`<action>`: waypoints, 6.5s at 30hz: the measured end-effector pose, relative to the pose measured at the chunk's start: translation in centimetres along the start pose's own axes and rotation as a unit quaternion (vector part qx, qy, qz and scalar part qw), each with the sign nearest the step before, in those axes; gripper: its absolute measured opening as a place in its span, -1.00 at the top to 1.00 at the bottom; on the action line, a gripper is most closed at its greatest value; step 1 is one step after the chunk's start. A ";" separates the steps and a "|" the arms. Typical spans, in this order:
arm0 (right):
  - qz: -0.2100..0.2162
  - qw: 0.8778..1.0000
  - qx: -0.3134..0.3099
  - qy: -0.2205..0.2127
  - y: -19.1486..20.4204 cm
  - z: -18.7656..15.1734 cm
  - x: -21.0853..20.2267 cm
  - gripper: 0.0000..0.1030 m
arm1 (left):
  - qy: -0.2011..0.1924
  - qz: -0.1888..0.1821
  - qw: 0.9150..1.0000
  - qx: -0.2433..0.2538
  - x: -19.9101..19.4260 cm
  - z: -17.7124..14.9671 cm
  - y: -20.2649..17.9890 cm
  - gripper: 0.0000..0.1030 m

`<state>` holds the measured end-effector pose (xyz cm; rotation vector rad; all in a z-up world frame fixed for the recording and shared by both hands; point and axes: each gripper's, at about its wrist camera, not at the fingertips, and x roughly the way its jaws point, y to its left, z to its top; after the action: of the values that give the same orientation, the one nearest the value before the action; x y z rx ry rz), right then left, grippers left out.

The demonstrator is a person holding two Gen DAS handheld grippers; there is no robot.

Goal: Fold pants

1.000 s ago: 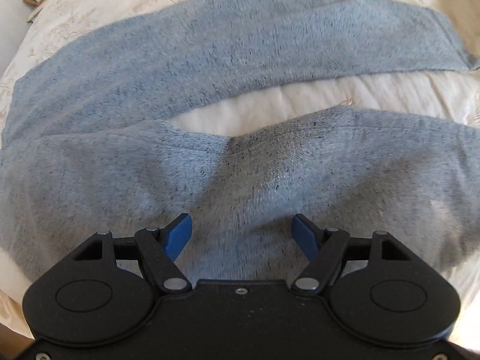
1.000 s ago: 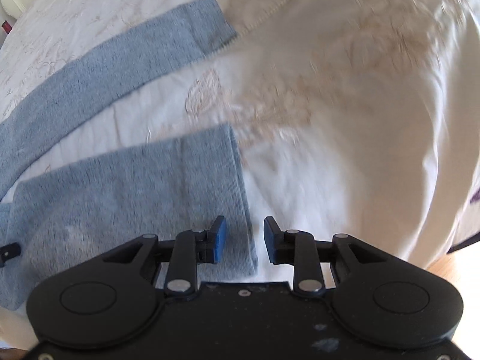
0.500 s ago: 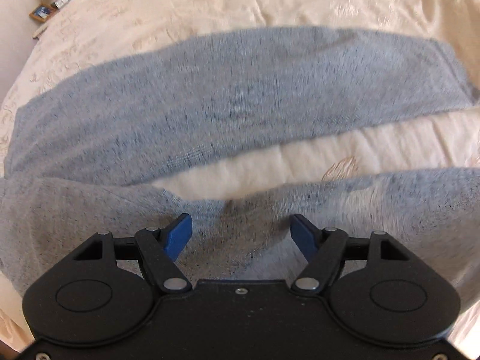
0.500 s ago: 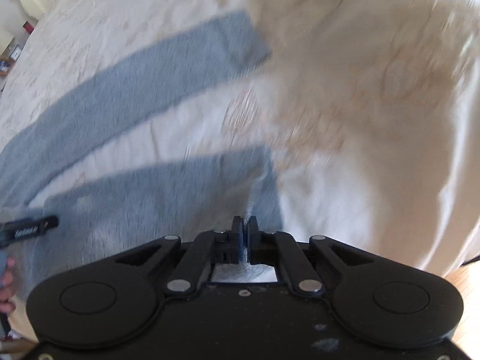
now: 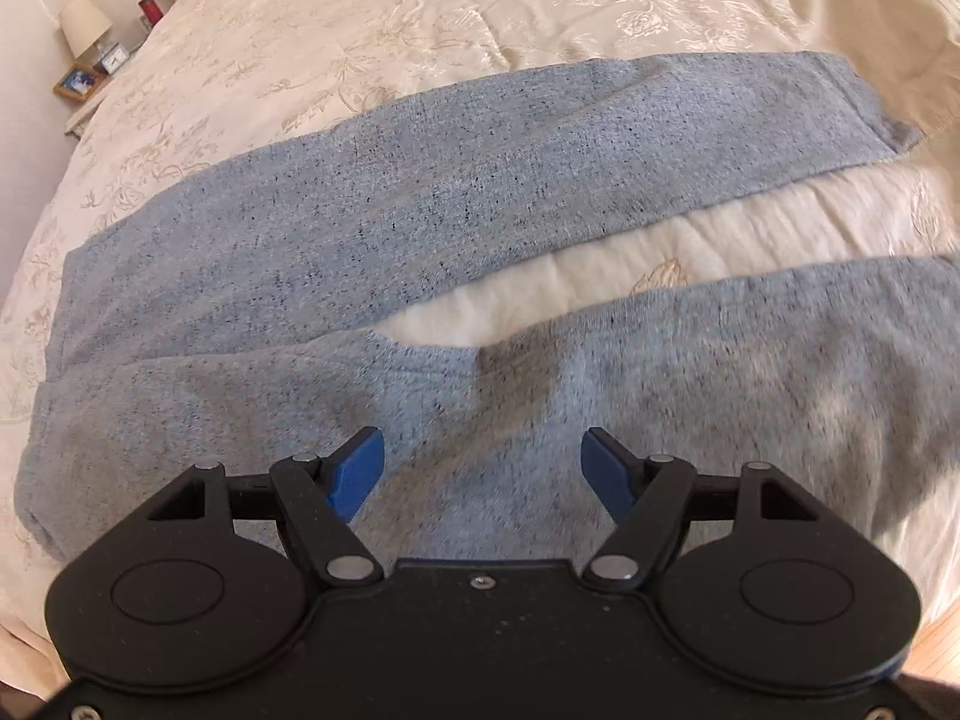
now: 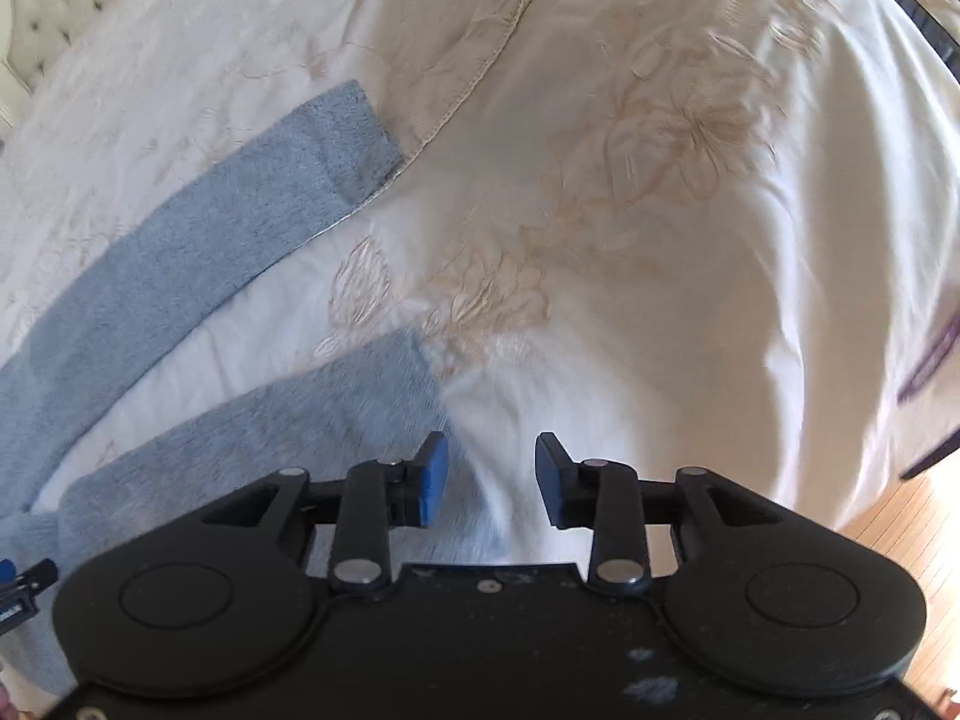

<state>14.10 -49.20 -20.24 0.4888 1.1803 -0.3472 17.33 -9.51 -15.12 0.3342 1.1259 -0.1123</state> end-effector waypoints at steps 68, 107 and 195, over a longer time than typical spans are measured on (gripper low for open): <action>-0.070 0.988 0.097 -0.098 10.1 -9.5 -5.4 0.89 | 0.067 -0.078 0.959 -0.264 4.8 -11.2 25.9 -0.36; 0.035 0.988 0.137 -0.061 8.6 1.2 -5.1 0.89 | -0.020 0.006 0.958 -0.287 -5.3 -0.6 26.0 0.70; -0.006 0.979 0.200 -0.030 9.6 13.4 5.1 0.38 | 0.048 0.009 0.945 -0.324 9.5 11.2 27.2 0.91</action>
<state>31.31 -48.21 -19.36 0.8154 1.0563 -0.6113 38.08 13.36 -13.75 -0.2423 1.1900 0.2930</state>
